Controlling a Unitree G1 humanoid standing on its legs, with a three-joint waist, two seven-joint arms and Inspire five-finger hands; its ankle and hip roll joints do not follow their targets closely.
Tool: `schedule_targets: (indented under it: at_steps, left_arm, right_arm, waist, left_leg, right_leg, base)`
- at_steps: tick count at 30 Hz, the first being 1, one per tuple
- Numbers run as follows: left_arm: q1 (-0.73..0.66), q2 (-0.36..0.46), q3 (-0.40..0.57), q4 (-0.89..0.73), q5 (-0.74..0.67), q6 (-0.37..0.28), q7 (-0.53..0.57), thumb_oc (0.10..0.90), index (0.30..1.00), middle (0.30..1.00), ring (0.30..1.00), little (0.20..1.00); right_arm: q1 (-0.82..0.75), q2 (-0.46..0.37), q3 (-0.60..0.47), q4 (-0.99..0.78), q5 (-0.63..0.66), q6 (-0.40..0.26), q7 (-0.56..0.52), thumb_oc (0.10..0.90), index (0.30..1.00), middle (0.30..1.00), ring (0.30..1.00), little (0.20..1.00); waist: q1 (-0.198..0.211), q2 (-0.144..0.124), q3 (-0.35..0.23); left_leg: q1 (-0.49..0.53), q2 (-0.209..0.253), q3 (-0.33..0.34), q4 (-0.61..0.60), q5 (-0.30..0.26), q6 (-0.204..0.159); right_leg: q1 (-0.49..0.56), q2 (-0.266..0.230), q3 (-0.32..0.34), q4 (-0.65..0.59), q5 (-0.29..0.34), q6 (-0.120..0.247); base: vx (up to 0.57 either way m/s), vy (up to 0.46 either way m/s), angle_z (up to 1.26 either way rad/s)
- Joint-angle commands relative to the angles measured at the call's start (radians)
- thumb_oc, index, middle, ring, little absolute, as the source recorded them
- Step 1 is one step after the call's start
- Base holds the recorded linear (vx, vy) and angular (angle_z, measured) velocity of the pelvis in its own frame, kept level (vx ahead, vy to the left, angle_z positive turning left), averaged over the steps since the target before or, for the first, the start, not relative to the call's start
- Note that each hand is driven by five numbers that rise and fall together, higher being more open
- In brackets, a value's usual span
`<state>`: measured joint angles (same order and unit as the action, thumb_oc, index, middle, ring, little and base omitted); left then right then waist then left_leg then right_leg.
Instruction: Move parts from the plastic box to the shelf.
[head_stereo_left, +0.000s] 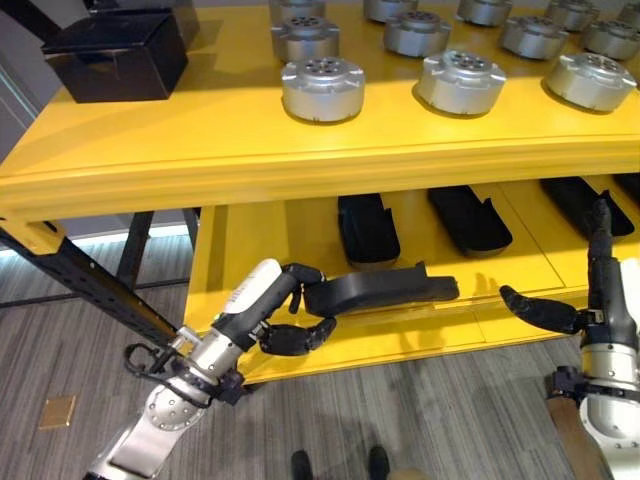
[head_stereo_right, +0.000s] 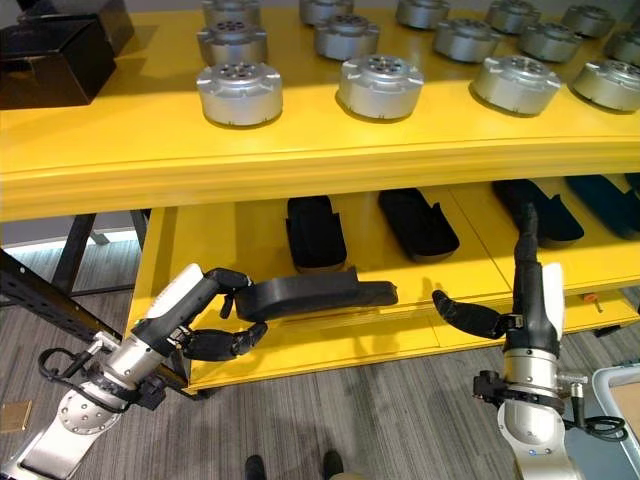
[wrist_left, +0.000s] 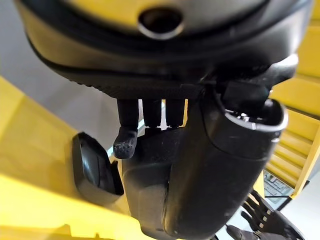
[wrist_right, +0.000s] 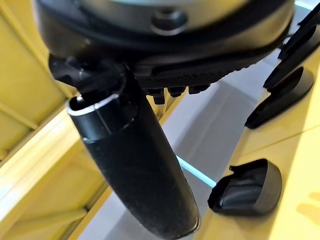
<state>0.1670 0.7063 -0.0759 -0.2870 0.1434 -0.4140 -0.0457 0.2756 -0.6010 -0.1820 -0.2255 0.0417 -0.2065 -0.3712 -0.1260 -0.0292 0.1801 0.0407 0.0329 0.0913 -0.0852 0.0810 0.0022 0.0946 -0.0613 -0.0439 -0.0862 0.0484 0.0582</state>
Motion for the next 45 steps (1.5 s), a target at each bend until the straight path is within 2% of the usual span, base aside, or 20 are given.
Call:
schedule_targets:
  at_steps: [1,3,5,6,10,12,14,21,24,25,26,27,30,32,38,39,43,45]
  left_arm:
    - [-0.070,0.027,0.153,-0.098,-0.025,-0.137,0.187,0.400,0.300,0.300,0.300,0.300]
    - [-0.041,0.027,0.214,-0.096,-0.051,-0.154,0.275,0.400,0.300,0.300,0.300,0.300]
    - [-0.032,0.023,0.229,-0.095,-0.065,-0.163,0.281,0.400,0.300,0.300,0.300,0.300]
    - [-0.013,-0.007,0.280,-0.087,-0.110,-0.201,0.324,0.400,0.300,0.300,0.300,0.300]
    - [0.013,-0.053,0.347,-0.075,-0.071,-0.217,0.423,0.400,0.300,0.300,0.300,0.300]
    - [0.016,-0.060,0.361,-0.069,-0.064,-0.222,0.445,0.400,0.300,0.300,0.300,0.300]
    - [0.018,-0.078,0.370,-0.066,-0.144,-0.229,0.415,0.400,0.300,0.300,0.300,0.300]
    - [0.005,-0.077,0.402,-0.047,-0.070,-0.217,0.527,0.400,0.300,0.300,0.300,0.300]
    - [-0.005,-0.056,0.396,-0.018,0.043,-0.150,0.555,0.400,0.300,0.300,0.300,0.300]
    - [-0.009,-0.041,0.386,-0.006,0.116,-0.112,0.575,0.400,0.300,0.300,0.300,0.300]
    - [-0.010,-0.011,0.359,0.024,0.258,-0.047,0.628,0.400,0.300,0.300,0.300,0.300]
    - [-0.011,0.014,0.343,0.043,0.291,-0.042,0.629,0.400,0.300,0.300,0.300,0.300]
    - [-0.024,0.047,0.274,0.073,0.265,-0.003,0.553,0.400,0.300,0.300,0.300,0.300]
    - [-0.041,0.039,0.235,0.091,0.322,0.069,0.576,0.400,0.300,0.300,0.300,0.300]
    - [-0.082,0.033,0.202,0.173,0.293,0.148,0.641,0.400,0.300,0.300,0.300,0.300]
    - [-0.081,0.026,0.203,0.188,0.287,0.180,0.646,0.400,0.300,0.300,0.300,0.300]
    - [-0.084,0.012,0.193,0.235,0.314,0.211,0.623,0.400,0.300,0.300,0.300,0.300]
    - [-0.094,0.013,0.169,0.266,0.326,0.260,0.585,0.400,0.300,0.300,0.300,0.300]
  right_arm:
    - [-0.087,-0.053,-0.090,-0.056,-0.007,-0.052,-0.044,0.900,1.000,1.000,1.000,1.000]
    - [-0.077,-0.050,-0.101,-0.051,-0.012,-0.051,-0.043,0.900,1.000,1.000,1.000,1.000]
    - [-0.073,-0.048,-0.103,-0.051,-0.013,-0.053,-0.040,0.900,1.000,1.000,1.000,1.000]
    - [-0.055,-0.036,-0.113,-0.052,-0.026,-0.057,-0.038,0.900,1.000,1.000,1.000,1.000]
    - [-0.029,-0.021,-0.119,-0.068,-0.043,-0.067,-0.046,0.900,1.000,1.000,1.000,1.000]
    - [-0.027,-0.021,-0.121,-0.067,-0.048,-0.070,-0.049,0.900,1.000,1.000,1.000,1.000]
    - [-0.024,-0.025,-0.126,-0.068,-0.040,-0.066,-0.050,0.900,1.000,1.000,1.000,1.000]
    - [-0.028,-0.039,-0.126,-0.077,-0.050,-0.067,-0.055,0.900,1.000,1.000,1.000,1.000]
    - [-0.039,-0.043,-0.111,-0.069,-0.049,-0.057,-0.061,0.900,1.000,1.000,1.000,1.000]
    - [-0.044,-0.046,-0.105,-0.061,-0.045,-0.054,-0.071,0.900,1.000,1.000,1.000,1.000]
    - [-0.050,-0.050,-0.097,-0.048,-0.040,-0.055,-0.088,0.900,1.000,1.000,1.000,1.000]
    - [-0.051,-0.056,-0.094,-0.046,-0.034,-0.053,-0.095,0.900,1.000,1.000,1.000,1.000]
    - [-0.059,-0.062,-0.089,-0.033,-0.024,-0.056,-0.099,0.900,1.000,1.000,1.000,1.000]
    - [-0.077,-0.073,-0.083,-0.025,-0.048,-0.068,-0.102,0.900,1.000,1.000,1.000,1.000]
    - [-0.091,-0.076,-0.070,-0.029,-0.046,-0.062,-0.098,0.900,1.000,1.000,1.000,1.000]
    - [-0.093,-0.075,-0.068,-0.019,-0.044,-0.068,-0.096,0.900,1.000,1.000,1.000,1.000]
    - [-0.094,-0.070,-0.057,-0.017,-0.047,-0.075,-0.093,0.900,1.000,1.000,1.000,1.000]
    - [-0.100,-0.071,-0.049,-0.021,-0.047,-0.069,-0.086,0.900,1.000,1.000,1.000,1.000]
  waist:
    - [0.016,-0.007,-0.073]
    - [0.023,-0.007,-0.076]
    - [0.022,-0.008,-0.077]
    - [0.029,-0.012,-0.079]
    - [0.030,-0.021,-0.082]
    - [0.030,-0.023,-0.084]
    - [0.032,-0.026,-0.085]
    - [0.026,-0.027,-0.086]
    - [0.020,-0.025,-0.088]
    - [0.017,-0.024,-0.087]
    - [0.013,-0.022,-0.087]
    - [0.008,-0.020,-0.088]
    - [0.000,-0.017,-0.087]
    - [-0.002,-0.013,-0.082]
    - [-0.012,-0.012,-0.082]
    - [-0.012,-0.013,-0.081]
    - [-0.015,-0.014,-0.084]
    - [-0.020,-0.013,-0.084]
  left_leg:
    - [0.079,-0.021,0.044,-0.002,-0.167,0.014]
    - [0.080,-0.019,0.039,-0.002,-0.167,0.011]
    - [0.081,-0.019,0.038,-0.002,-0.167,0.011]
    - [0.082,-0.019,0.033,-0.002,-0.167,0.010]
    - [0.086,-0.019,0.029,-0.002,-0.169,0.007]
    - [0.087,-0.019,0.028,-0.002,-0.169,0.007]
    - [0.088,-0.018,0.027,-0.002,-0.170,0.006]
    - [0.095,-0.017,0.027,-0.002,-0.171,0.003]
    - [0.098,-0.015,0.036,-0.002,-0.173,0.002]
    - [0.099,-0.015,0.039,-0.002,-0.172,0.003]
    - [0.102,-0.015,0.042,-0.002,-0.175,0.004]
    - [0.103,-0.015,0.046,-0.002,-0.176,0.005]
    - [0.104,-0.015,0.055,-0.002,-0.179,0.008]
    - [0.107,-0.013,0.057,-0.002,-0.180,0.012]
    - [0.111,-0.014,0.066,-0.002,-0.183,0.014]
    - [0.113,-0.014,0.068,-0.002,-0.184,0.014]
    - [0.115,-0.015,0.074,-0.002,-0.184,0.014]
    - [0.116,-0.015,0.077,-0.002,-0.184,0.015]
  right_leg:
    - [-0.031,-0.004,0.048,-0.001,-0.013,0.061]
    - [-0.028,-0.003,0.044,-0.001,-0.015,0.059]
    - [-0.027,-0.003,0.043,-0.001,-0.016,0.058]
    - [-0.023,-0.003,0.041,-0.001,-0.020,0.055]
    - [-0.016,-0.003,0.037,-0.001,-0.025,0.051]
    - [-0.014,-0.003,0.034,-0.001,-0.027,0.050]
    - [-0.011,-0.004,0.032,-0.001,-0.029,0.049]
    - [-0.004,-0.009,0.037,0.001,-0.031,0.053]
    - [-0.003,-0.011,0.037,0.005,-0.031,0.056]
    - [-0.003,-0.011,0.038,0.006,-0.031,0.056]
    - [-0.002,-0.012,0.041,0.006,-0.032,0.058]
    - [-0.002,-0.012,0.042,0.006,-0.032,0.059]
    - [-0.006,-0.014,0.047,0.007,-0.029,0.062]
    - [-0.006,-0.017,0.051,0.010,-0.029,0.065]
    - [-0.006,-0.016,0.059,0.015,-0.034,0.066]
    - [-0.003,-0.016,0.058,0.013,-0.033,0.067]
    - [-0.002,-0.015,0.058,0.008,-0.030,0.067]
    - [-0.003,-0.014,0.061,0.007,-0.029,0.068]
  base:
    - [0.03,-0.041,0.01]
    - [0.01,-0.036,-0.01]
    - [0.00,0.000,0.00]
    - [0.00,0.000,0.00]
    - [-0.01,-0.020,0.12]
    - [-0.01,-0.007,0.09]
    - [0.00,0.000,0.00]
    - [0.00,0.000,0.00]
    - [0.00,0.007,-0.01]
    - [-0.01,0.024,-0.05]
    - [-0.01,0.022,-0.06]
    - [-0.01,0.020,-0.04]
    - [0.00,0.000,0.00]
    - [0.00,0.010,-0.05]
    - [0.01,0.004,-0.06]
    - [0.03,-0.009,-0.11]
    - [0.01,-0.003,-0.02]
    - [0.00,0.000,0.00]
